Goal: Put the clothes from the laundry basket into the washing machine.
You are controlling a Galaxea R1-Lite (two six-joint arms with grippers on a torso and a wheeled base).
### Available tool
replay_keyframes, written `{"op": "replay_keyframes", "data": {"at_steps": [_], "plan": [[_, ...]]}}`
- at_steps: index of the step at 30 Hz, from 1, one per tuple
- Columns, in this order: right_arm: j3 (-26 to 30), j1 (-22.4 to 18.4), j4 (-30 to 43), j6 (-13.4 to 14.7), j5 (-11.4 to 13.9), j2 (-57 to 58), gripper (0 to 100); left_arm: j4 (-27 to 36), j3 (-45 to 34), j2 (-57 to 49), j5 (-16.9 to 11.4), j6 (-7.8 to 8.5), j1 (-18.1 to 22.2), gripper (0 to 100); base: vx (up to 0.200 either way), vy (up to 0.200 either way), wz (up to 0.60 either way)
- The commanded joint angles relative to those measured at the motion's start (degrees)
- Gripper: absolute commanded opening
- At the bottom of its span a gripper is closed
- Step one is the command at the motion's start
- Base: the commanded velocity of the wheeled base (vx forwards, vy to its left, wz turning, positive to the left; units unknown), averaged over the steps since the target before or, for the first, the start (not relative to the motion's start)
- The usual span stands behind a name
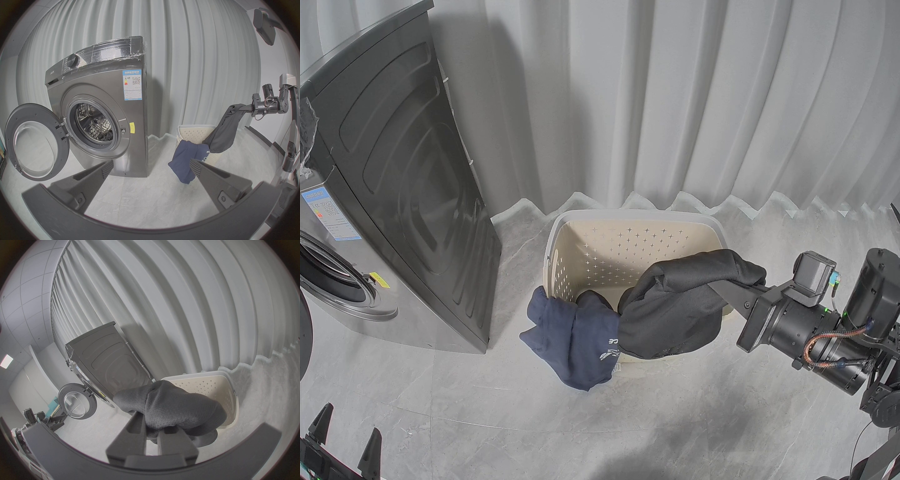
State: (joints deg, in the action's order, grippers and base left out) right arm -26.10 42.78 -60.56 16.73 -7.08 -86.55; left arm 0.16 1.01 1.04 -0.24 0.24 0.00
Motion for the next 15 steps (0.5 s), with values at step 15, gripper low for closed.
{"op": "replay_keyframes", "data": {"at_steps": [15], "plan": [[1.84, 0.73, -5.36, -3.37, 2.95, 2.79, 0, 0.02, -0.92, -0.60, -0.02, 0.11, 0.00, 100, 0.000, 0.000, 0.00]]}}
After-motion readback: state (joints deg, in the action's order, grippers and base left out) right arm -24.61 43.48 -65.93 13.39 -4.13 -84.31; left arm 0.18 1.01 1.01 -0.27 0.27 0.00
